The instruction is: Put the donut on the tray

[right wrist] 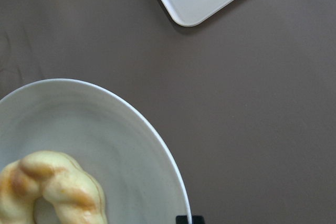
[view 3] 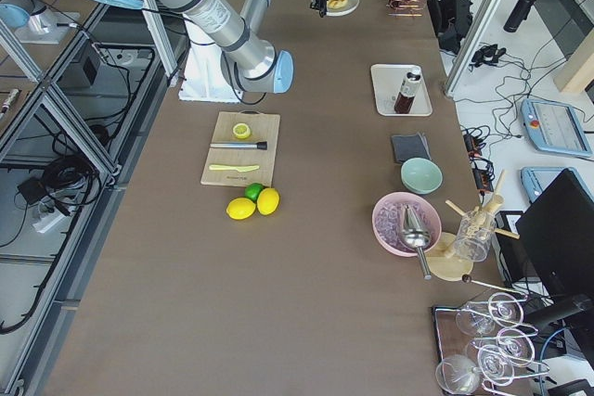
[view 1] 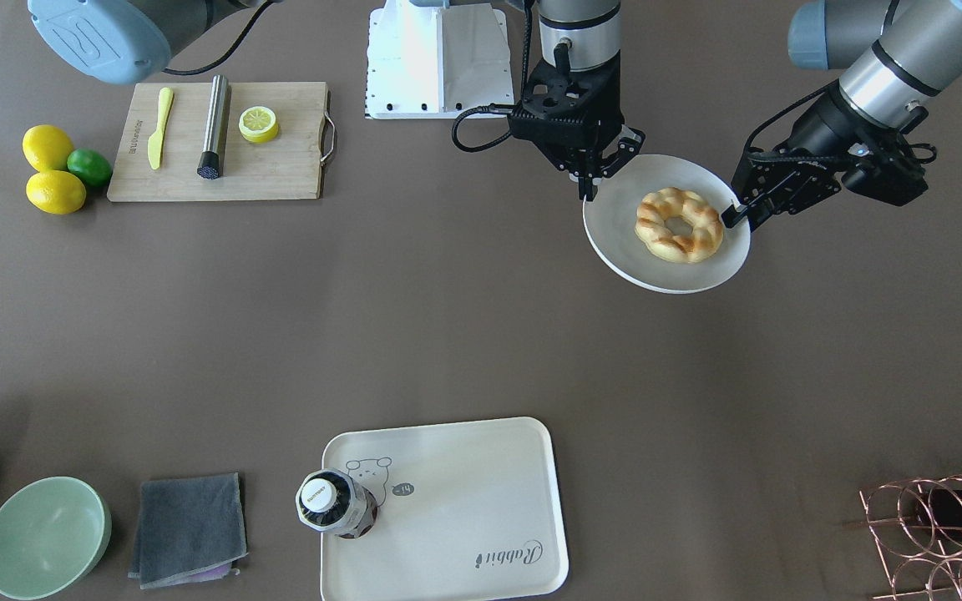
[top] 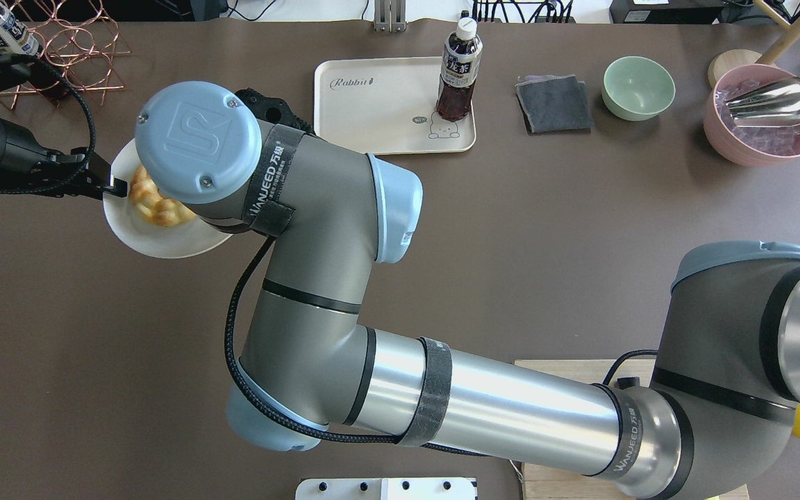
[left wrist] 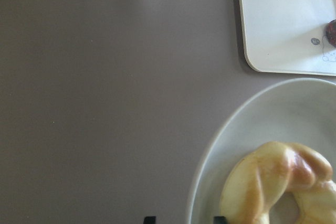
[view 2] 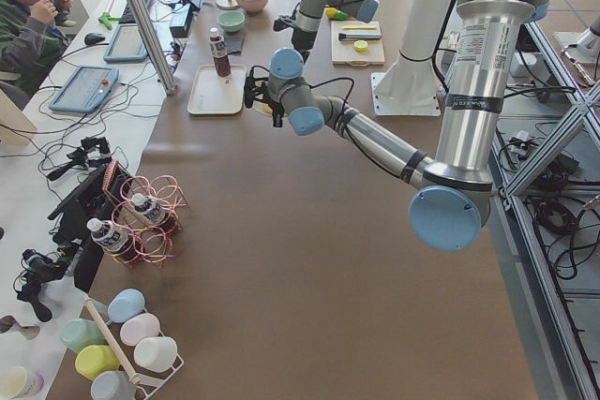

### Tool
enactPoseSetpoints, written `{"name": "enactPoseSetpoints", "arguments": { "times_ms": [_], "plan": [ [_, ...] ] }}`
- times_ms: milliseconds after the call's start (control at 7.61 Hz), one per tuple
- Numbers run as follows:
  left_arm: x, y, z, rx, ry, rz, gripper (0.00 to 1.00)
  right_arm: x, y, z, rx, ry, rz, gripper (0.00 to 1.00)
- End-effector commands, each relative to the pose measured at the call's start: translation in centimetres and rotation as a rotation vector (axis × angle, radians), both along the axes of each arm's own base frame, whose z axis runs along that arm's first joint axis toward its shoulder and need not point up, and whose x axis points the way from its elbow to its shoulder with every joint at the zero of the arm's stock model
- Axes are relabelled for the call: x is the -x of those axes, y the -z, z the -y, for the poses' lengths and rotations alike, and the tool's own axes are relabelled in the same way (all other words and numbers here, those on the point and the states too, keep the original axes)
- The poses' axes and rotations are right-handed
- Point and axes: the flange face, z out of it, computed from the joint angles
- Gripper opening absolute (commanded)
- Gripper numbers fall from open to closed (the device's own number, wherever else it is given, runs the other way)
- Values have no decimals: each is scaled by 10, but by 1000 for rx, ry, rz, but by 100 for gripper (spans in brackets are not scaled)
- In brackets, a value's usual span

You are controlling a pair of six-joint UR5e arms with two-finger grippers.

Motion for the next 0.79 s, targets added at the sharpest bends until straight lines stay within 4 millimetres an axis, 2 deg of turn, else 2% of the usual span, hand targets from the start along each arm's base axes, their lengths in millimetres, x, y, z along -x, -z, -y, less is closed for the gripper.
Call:
{"name": "enactPoseSetpoints", "arguments": {
  "times_ms": [0,394,526,657],
  "plan": [
    [0,1,-1,-4,-3,-5,0,0,0,0,-2,0,0,0],
    [0,1,-1,2,1,-6,0,-3,-2,0,-3,-2,3,0],
    [-1,-1,0,10,-1,-4,0,-6,0,1,-7,-5,11,23],
    [-2,-6,2,20,-1,3,0,-18,0,5,-15,-13,21,99]
  ]
}}
